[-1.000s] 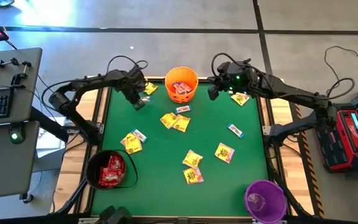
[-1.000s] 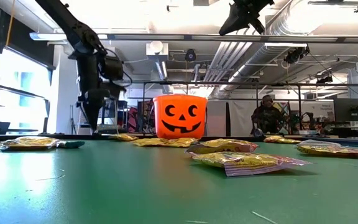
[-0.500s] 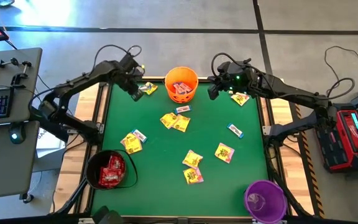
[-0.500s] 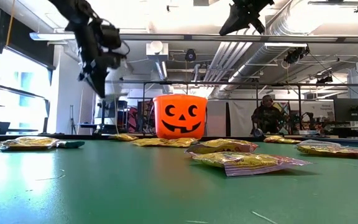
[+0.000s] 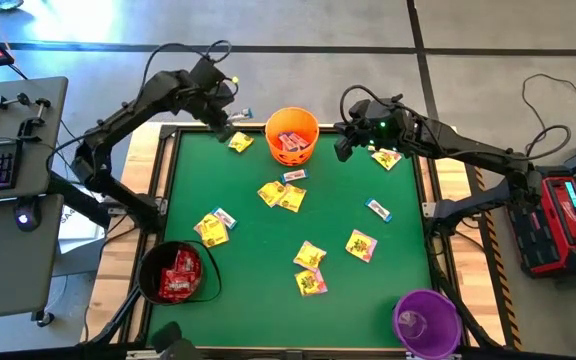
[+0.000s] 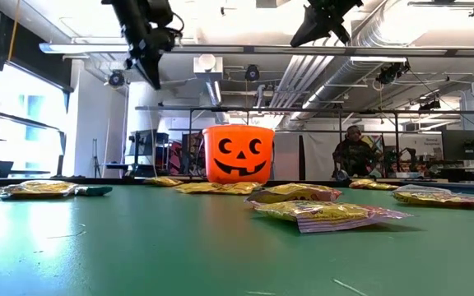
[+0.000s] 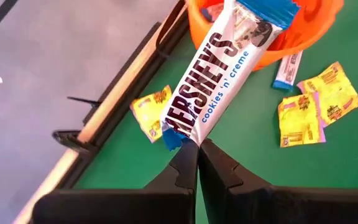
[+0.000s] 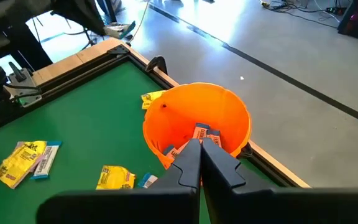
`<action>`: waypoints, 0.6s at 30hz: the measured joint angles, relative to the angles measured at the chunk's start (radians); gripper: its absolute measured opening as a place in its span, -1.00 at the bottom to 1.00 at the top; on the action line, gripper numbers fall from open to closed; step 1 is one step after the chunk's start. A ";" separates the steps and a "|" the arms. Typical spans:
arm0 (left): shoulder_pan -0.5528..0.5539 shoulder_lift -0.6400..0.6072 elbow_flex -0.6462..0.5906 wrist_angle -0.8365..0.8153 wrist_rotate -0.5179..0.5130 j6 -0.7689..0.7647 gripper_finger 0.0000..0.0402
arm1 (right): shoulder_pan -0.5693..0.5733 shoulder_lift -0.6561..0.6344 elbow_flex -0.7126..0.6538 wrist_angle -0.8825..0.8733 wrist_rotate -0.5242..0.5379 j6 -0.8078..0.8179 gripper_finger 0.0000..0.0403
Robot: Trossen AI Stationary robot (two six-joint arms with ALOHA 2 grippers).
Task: Sort candy by brand, put in halloween buckets
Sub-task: Put the white chocolate into the orange bucket
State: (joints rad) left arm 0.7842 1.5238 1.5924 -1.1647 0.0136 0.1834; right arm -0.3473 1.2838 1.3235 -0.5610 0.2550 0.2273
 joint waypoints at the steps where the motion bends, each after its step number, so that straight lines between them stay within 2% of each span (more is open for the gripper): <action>1: -0.005 0.015 0.024 -0.008 0.000 0.006 -1.00 | 0.000 0.000 0.000 0.000 0.000 0.000 -1.00; 10: -0.050 0.143 0.206 -0.026 0.000 0.053 -1.00 | 0.000 0.000 0.000 0.000 0.000 0.000 -1.00; 18: -0.112 0.240 0.298 0.009 -0.031 0.042 -1.00 | 0.000 0.000 0.000 -0.006 0.000 0.000 -1.00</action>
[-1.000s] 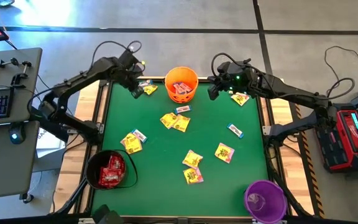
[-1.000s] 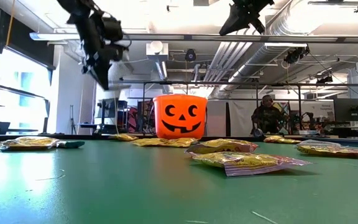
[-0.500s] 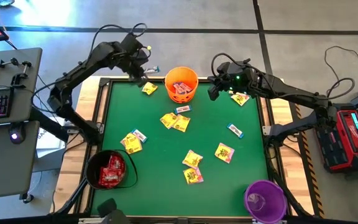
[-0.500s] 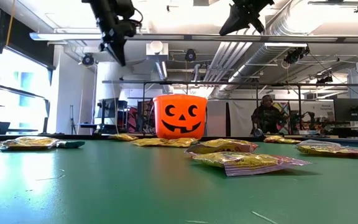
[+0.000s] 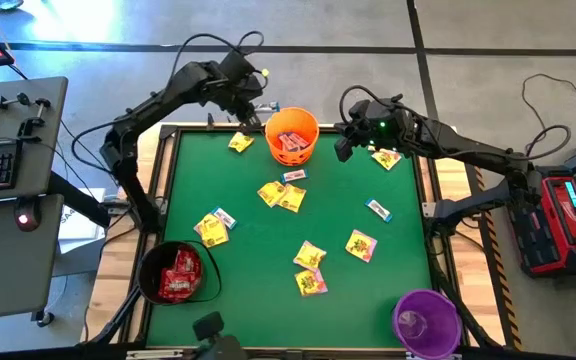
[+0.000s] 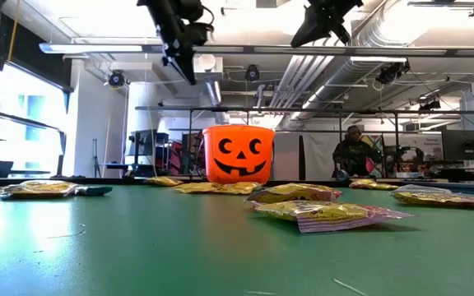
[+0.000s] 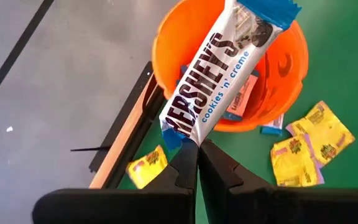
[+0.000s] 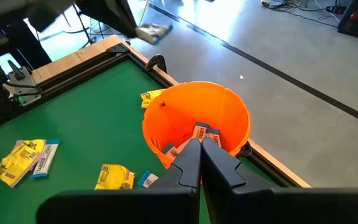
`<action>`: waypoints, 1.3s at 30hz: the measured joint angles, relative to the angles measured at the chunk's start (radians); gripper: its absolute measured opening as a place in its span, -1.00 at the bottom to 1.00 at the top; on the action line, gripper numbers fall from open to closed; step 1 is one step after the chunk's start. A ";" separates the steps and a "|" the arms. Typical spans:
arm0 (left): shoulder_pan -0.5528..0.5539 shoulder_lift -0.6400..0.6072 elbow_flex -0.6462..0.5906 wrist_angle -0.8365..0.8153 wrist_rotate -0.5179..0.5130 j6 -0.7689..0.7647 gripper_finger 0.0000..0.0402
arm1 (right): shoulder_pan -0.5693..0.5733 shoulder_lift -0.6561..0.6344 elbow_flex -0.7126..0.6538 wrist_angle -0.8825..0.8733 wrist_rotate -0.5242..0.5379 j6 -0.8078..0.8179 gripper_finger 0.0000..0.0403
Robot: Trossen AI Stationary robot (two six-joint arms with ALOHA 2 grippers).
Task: Sort candy by brand, put in halloween buckets
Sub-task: Put the white chocolate into the orange bucket
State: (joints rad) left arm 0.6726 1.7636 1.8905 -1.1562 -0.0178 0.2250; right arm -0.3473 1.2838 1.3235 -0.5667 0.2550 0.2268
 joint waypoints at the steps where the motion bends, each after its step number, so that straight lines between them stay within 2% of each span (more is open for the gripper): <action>1: -0.009 0.014 0.008 0.002 -0.005 -0.003 -1.00 | 0.000 0.000 0.000 -0.002 0.000 0.000 -1.00; 13: -0.094 0.202 0.122 0.007 0.060 -0.012 -1.00 | 0.000 0.000 0.000 -0.021 0.000 0.001 -1.00; 17: -0.108 0.254 0.126 0.035 0.093 -0.025 -1.00 | 0.000 0.006 0.000 -0.023 0.001 0.005 -1.00; 25: -0.104 0.363 0.126 0.112 0.095 -0.114 -1.00 | 0.000 0.033 0.000 -0.027 0.001 0.008 -1.00; 32: -0.088 0.423 0.126 0.120 0.096 -0.129 -1.00 | 0.000 0.078 0.000 -0.028 0.001 0.024 -1.00; 39: -0.076 0.433 0.121 0.137 0.095 -0.139 -0.97 | 0.000 0.113 0.000 -0.046 0.000 0.027 -1.00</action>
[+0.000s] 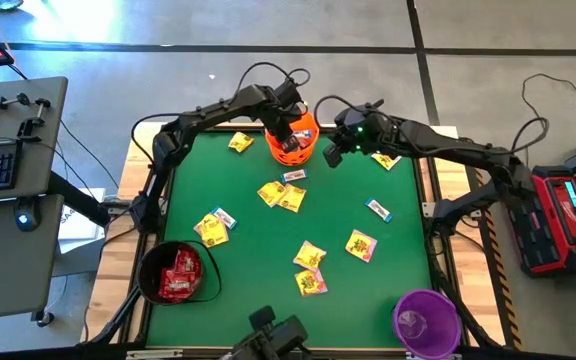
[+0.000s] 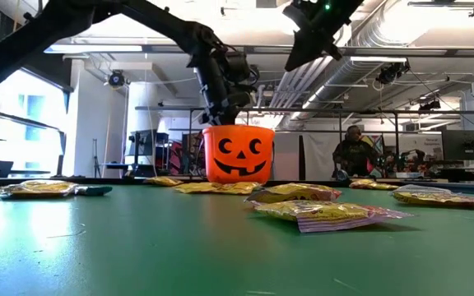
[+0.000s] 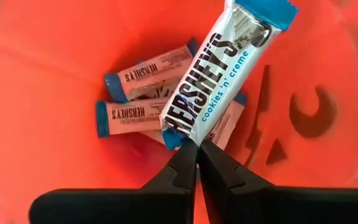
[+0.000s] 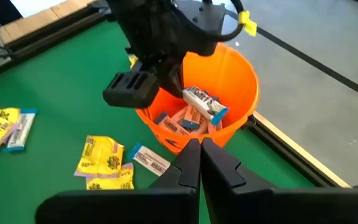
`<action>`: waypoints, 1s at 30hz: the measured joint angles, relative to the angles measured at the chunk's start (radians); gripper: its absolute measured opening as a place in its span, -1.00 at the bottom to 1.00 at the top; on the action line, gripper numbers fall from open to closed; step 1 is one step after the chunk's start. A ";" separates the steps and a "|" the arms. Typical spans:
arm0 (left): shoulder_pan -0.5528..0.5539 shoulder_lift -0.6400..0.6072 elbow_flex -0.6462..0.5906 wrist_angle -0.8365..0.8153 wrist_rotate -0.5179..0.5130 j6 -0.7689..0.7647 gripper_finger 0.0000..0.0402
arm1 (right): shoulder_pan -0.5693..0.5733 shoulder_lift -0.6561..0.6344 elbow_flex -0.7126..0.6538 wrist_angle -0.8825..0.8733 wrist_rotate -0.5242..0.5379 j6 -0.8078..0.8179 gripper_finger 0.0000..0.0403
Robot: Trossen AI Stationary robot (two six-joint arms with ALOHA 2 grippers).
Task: Sort candy by brand, put in halloween buckets
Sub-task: Put the white chocolate into the orange bucket
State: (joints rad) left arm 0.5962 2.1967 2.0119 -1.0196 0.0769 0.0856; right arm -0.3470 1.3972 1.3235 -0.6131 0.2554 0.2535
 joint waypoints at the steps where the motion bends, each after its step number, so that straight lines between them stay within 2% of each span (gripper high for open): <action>1: 0.000 0.001 0.000 0.004 0.000 0.004 -0.95 | 0.000 0.000 0.000 -0.007 0.000 0.000 -1.00; 11: 0.000 0.003 0.000 0.031 0.001 0.058 -0.65 | 0.000 0.000 0.000 -0.025 0.005 0.000 -1.00; 13: 0.000 0.002 0.000 0.030 0.001 0.072 -0.67 | 0.000 -0.002 0.000 -0.042 0.004 0.008 -1.00; 16: 0.005 -0.018 0.000 0.032 0.011 0.073 -0.83 | -0.001 -0.012 0.000 -0.114 -0.023 0.043 -1.00; 19: 0.019 -0.046 -0.004 0.094 0.087 0.025 -0.97 | 0.006 -0.027 -0.016 -0.175 -0.023 0.068 -1.00; 25: 0.021 -0.132 -0.058 0.226 0.115 -0.015 -0.96 | 0.034 -0.120 -0.207 -0.095 -0.071 0.169 -1.00; 30: 0.005 -0.220 -0.134 0.348 0.066 -0.030 -0.99 | 0.066 -0.233 -0.378 -0.044 -0.127 0.275 -1.00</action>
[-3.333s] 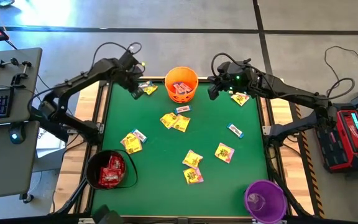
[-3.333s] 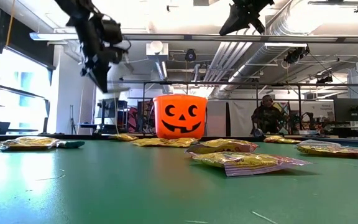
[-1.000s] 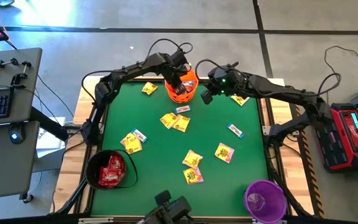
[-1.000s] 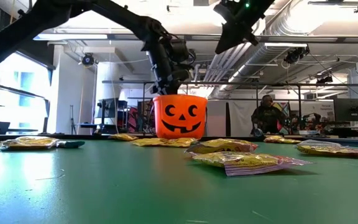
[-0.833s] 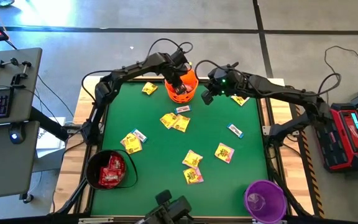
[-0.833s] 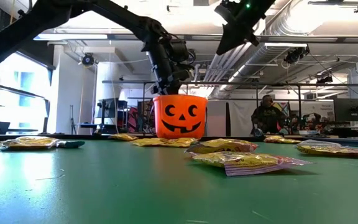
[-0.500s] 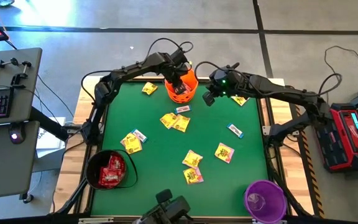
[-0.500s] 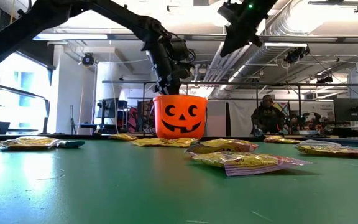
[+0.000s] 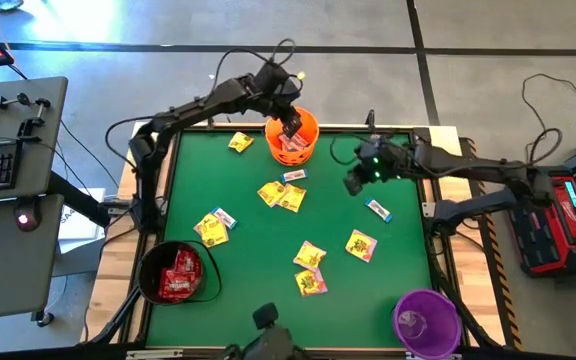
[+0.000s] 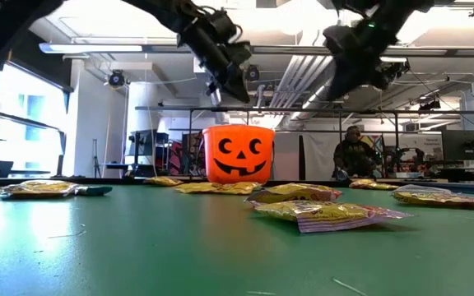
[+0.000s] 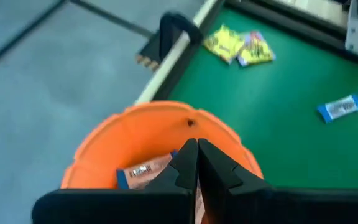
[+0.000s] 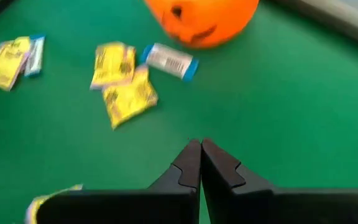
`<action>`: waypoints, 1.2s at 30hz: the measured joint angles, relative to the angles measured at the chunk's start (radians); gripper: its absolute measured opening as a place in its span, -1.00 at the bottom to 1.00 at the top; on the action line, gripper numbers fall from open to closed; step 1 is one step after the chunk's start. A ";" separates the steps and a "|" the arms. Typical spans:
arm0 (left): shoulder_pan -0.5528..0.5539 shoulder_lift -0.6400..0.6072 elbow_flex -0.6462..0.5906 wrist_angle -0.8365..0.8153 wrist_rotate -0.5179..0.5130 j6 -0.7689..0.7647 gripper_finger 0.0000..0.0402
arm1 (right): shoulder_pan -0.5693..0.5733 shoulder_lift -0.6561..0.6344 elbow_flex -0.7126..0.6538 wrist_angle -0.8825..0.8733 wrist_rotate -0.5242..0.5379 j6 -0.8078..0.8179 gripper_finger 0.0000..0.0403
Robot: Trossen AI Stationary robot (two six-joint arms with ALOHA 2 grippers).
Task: Sort candy by brand, put in halloween buckets
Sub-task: Put the white chocolate into the orange bucket
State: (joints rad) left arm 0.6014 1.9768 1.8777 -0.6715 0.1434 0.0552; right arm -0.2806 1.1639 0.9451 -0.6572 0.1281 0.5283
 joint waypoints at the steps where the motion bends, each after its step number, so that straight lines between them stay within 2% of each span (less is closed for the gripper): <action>1: -0.003 -0.019 -0.024 0.029 -0.007 0.000 -0.99 | 0.009 -0.020 -0.028 0.001 -0.014 0.025 -1.00; 5: -0.015 -0.112 -0.160 0.180 -0.011 -0.021 -1.00 | 0.033 -0.083 -0.129 -0.007 -0.058 0.137 -1.00; 9: -0.026 -0.222 -0.327 0.340 -0.011 -0.050 -1.00 | 0.035 -0.092 -0.213 -0.034 -0.106 0.230 -0.94; 12: -0.036 -0.305 -0.439 0.415 -0.009 -0.053 -1.00 | 0.030 -0.075 -0.254 -0.069 -0.109 0.279 -0.78; 16: -0.049 -0.407 -0.560 0.455 -0.006 -0.055 -1.00 | -0.004 -0.043 -0.267 -0.156 -0.106 0.305 -0.45; 19: -0.060 -0.470 -0.640 0.466 -0.005 -0.055 -1.00 | -0.033 -0.019 -0.268 -0.178 -0.107 0.258 -0.26; 21: -0.068 -0.508 -0.698 0.496 -0.006 -0.054 -1.00 | -0.051 0.002 -0.268 -0.176 -0.121 0.203 -0.21; 24: -0.070 -0.553 -0.800 0.564 -0.007 -0.068 -1.00 | -0.071 0.035 -0.268 -0.152 -0.160 0.124 -0.19; 29: -0.072 -0.608 -0.937 0.670 -0.008 -0.150 -1.00 | -0.099 0.106 -0.268 -0.155 -0.163 0.038 -0.20; 36: -0.074 -0.632 -1.017 0.693 -0.009 -0.193 -1.00 | -0.112 0.195 -0.268 -0.162 -0.164 -0.032 -0.21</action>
State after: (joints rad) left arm 0.5270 1.3443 0.8609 0.0212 0.1345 -0.1379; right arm -0.3931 1.3588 0.6773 -0.8192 -0.0364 0.4962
